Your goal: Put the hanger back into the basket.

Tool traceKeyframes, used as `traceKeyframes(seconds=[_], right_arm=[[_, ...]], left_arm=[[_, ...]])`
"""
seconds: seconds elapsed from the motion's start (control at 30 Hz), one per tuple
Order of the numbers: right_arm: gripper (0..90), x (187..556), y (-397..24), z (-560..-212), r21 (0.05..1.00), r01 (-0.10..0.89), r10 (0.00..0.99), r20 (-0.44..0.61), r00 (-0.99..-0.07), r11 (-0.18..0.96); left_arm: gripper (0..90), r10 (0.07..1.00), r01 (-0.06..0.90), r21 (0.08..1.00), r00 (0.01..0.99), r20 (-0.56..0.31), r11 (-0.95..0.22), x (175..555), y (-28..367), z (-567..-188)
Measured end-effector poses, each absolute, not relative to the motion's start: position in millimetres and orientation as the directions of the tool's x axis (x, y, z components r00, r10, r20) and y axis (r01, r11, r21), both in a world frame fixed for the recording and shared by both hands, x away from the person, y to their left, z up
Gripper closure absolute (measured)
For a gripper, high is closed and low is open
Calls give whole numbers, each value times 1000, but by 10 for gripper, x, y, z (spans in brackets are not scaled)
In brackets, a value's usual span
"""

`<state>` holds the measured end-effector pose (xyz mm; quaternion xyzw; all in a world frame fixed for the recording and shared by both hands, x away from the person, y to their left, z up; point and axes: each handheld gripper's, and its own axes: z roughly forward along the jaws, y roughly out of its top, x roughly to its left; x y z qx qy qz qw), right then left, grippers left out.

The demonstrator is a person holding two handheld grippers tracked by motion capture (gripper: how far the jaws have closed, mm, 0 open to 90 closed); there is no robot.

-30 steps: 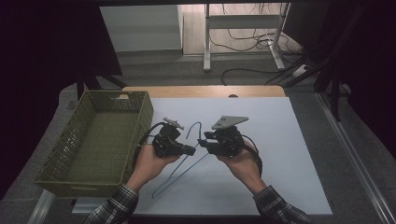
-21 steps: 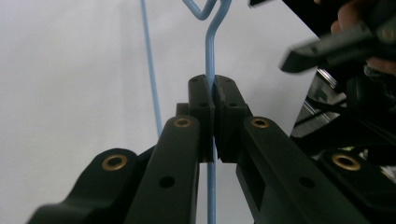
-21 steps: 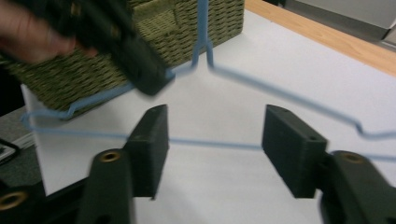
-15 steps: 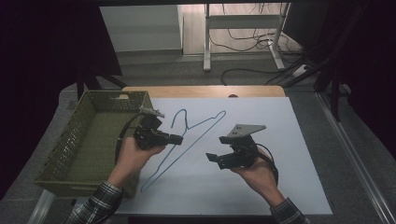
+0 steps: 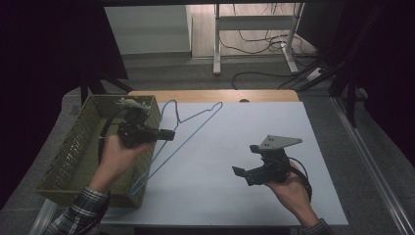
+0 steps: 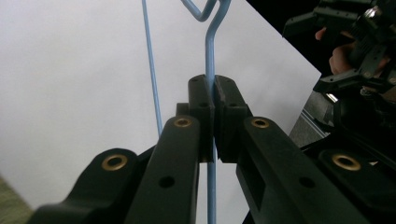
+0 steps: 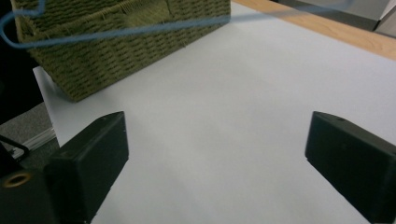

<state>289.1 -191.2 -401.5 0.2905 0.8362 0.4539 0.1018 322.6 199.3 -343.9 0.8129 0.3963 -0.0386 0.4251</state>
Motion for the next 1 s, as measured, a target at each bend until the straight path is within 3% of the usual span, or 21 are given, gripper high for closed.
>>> traceKeyframes(seconds=[0.37, 1.0], right_arm=[[27, 2848, -2176, -4114, 820, 441, 605, 151, -782, 365], [22, 2807, -2464, -4266, 807, 488, 659, 171, -732, 333]], left_arm=[[876, 678, 676, 681, 643, -357, -282, 3245, 2522, -3175], [876, 772, 692, 692, 549, -321, -204, 3156, 3538, -3349]])
